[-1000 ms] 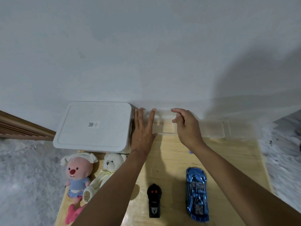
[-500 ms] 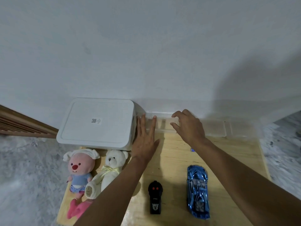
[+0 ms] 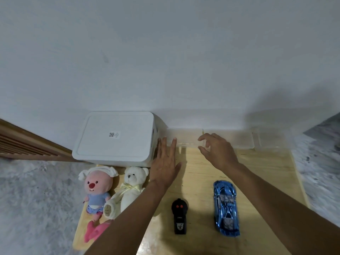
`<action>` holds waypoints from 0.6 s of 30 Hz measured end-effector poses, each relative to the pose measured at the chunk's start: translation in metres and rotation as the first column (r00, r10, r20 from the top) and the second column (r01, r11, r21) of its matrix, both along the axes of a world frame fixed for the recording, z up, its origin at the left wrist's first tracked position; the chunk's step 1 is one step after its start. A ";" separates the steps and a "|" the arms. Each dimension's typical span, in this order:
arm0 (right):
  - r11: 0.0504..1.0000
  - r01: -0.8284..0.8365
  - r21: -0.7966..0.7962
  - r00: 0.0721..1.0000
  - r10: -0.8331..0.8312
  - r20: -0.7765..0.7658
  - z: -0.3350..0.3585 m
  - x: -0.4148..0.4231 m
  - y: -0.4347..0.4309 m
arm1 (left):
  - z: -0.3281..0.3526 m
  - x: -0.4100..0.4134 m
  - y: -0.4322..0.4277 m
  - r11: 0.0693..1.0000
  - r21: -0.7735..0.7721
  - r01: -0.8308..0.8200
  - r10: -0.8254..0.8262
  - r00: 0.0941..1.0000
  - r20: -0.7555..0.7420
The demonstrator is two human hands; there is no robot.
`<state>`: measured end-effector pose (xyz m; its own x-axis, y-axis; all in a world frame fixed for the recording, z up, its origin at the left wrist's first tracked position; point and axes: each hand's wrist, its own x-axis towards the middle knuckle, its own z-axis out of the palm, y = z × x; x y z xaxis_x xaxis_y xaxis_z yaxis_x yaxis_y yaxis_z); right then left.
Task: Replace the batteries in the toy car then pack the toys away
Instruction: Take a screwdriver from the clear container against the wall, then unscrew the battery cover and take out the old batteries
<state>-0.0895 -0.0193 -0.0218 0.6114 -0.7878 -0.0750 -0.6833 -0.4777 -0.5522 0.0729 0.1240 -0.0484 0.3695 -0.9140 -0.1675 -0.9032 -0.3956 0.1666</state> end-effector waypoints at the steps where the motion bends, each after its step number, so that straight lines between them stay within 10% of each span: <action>1: 1.000 -0.002 0.008 1.000 0.002 0.009 0.002 -0.010 0.004 | 0.004 -0.002 0.000 1.000 0.006 0.008 -0.008 1.000 0.009; 18: 0.886 0.119 0.448 0.992 -0.130 -0.007 -0.039 -0.188 0.116 | -0.007 -0.126 0.043 0.914 0.015 0.406 -0.331 0.764 -0.554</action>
<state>-0.2780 0.0968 -0.0610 0.5163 -0.7442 -0.4237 -0.7055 -0.0891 -0.7031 -0.0533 0.1666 -0.0557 -0.1732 -0.9176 -0.3577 -0.7669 -0.1023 0.6336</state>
